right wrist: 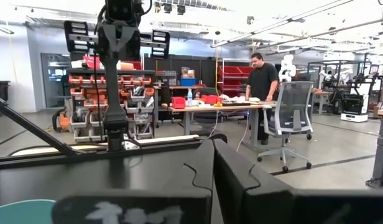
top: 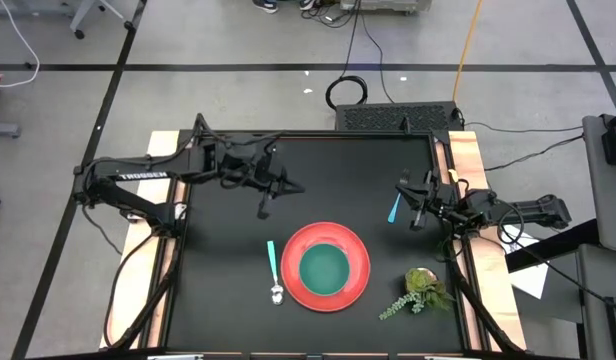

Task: Set table place
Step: Put the light blue fork on the orange plate to the right of the green bowl

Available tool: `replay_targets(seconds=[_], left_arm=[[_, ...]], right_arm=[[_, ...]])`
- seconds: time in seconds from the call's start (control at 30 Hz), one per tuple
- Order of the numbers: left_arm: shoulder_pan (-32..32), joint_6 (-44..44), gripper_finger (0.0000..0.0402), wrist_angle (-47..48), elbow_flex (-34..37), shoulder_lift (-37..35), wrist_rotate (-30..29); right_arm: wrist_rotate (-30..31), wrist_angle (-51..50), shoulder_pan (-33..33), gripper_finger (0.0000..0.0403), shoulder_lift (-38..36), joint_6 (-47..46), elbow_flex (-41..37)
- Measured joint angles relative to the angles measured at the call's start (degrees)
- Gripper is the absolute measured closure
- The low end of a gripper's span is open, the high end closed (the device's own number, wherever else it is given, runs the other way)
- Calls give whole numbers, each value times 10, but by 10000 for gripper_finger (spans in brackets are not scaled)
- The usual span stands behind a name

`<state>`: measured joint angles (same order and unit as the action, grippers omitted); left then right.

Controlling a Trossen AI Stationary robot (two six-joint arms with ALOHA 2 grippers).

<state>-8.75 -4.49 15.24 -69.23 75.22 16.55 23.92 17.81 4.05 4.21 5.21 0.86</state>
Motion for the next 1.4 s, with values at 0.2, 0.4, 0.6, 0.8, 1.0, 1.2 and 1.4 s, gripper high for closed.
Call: replay_targets(seconds=[0.2,0.4,0.6,0.8,1.0,1.2,1.4], left_arm=[[12,-38,401,28,9,-22,11],[23,-41,401,-40,85,-107,-19],[19,-8,401,-127,217,-202,-21],[25,33,401,-207,325,-250,-16],[36,21,401,-257,417,-287,-33],[37,34,401,-291,489,-326,-20],[37,48,401,-335,539,-361,3]], right_arm=[[0,-1,0,403,1,0,0],[0,-1,0,403,2,0,0],[-2,9,0,403,12,4,0],[-3,10,0,403,15,2,0],[-4,10,0,403,15,2,0],[-4,8,0,403,15,2,0],[-4,-2,0,403,15,2,0]])
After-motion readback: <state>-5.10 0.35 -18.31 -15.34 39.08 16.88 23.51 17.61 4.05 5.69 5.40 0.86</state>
